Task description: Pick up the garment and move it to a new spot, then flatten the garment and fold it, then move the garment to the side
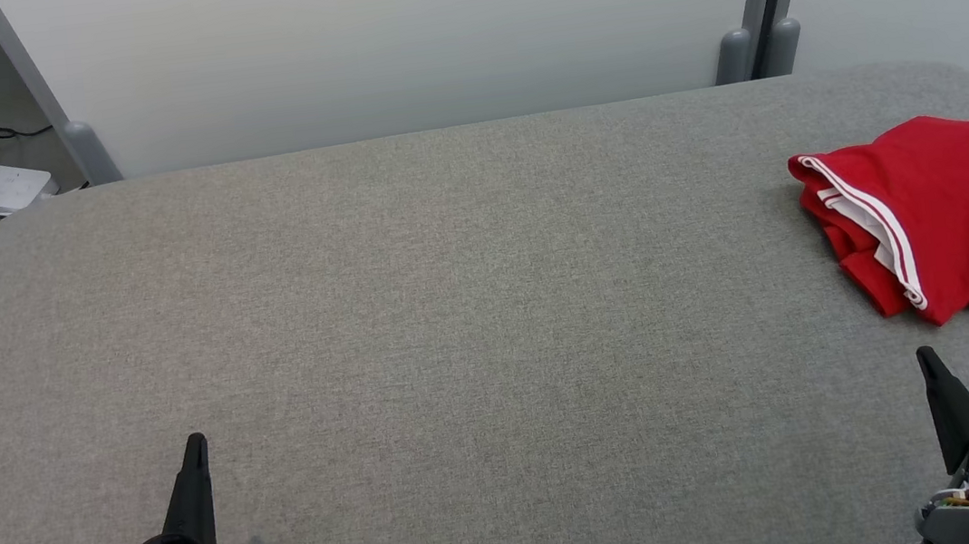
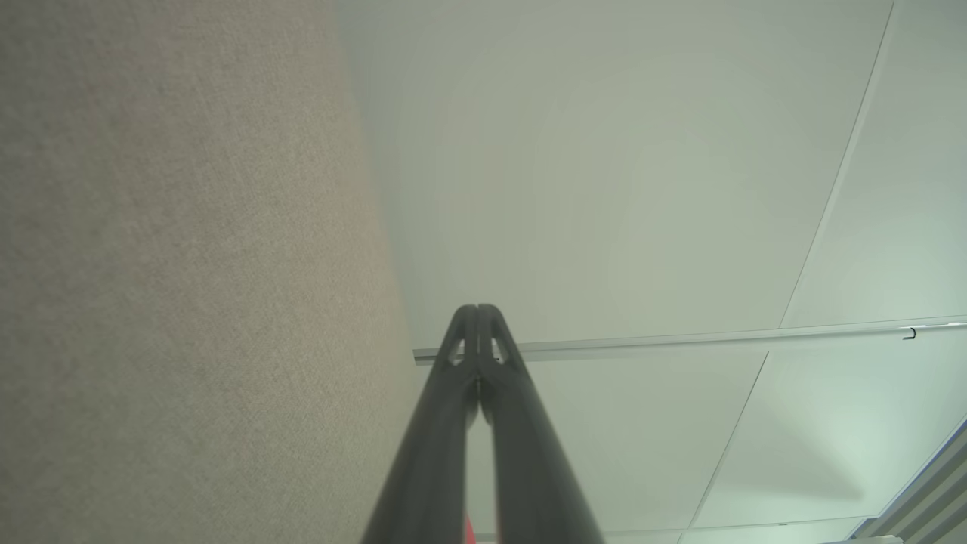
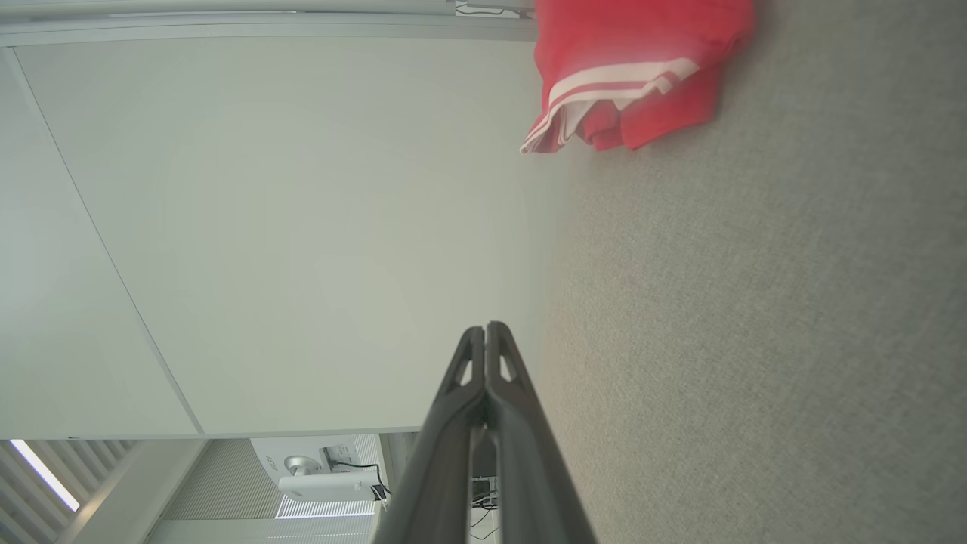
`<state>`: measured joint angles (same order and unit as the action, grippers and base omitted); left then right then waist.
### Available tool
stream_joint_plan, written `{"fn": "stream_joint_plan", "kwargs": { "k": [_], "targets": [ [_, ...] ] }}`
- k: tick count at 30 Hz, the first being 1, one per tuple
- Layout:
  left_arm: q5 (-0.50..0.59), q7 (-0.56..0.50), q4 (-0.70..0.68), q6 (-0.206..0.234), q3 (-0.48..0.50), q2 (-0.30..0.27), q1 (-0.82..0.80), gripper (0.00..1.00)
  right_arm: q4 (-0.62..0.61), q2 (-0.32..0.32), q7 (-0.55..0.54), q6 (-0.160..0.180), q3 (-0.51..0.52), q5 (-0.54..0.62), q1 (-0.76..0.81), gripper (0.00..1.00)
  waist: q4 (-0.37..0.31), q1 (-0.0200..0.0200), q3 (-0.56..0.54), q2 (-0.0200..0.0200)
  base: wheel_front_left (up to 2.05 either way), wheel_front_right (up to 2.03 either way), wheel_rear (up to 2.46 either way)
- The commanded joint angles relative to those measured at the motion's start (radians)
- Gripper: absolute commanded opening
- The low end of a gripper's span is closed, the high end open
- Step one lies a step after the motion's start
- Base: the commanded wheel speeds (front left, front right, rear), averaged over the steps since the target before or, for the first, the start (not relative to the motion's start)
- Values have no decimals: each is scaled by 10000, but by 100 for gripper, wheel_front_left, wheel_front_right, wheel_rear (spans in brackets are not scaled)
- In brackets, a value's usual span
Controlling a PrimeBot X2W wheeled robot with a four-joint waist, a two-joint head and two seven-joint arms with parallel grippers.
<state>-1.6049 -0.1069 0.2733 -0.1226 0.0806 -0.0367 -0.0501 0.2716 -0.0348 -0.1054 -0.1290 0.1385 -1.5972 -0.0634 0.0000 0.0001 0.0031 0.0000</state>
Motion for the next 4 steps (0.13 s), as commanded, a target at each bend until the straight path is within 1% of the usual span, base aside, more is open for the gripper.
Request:
{"fn": "stream_joint_plan", "kwargs": {
  "k": [1, 4],
  "targets": [
    [-37, -64, -281, -81, 332, -135, -580, 0, -269, -154, -79, -17, -247, -114, -445, 0, 0, 0, 0, 0, 0, 0, 0],
    [-37, -63, -281, -81, 332, -135, -580, 0, -269, -154, -79, -17, -247, -114, -445, 0, 0, 0, 0, 0, 0, 0, 0]
  ]
}}
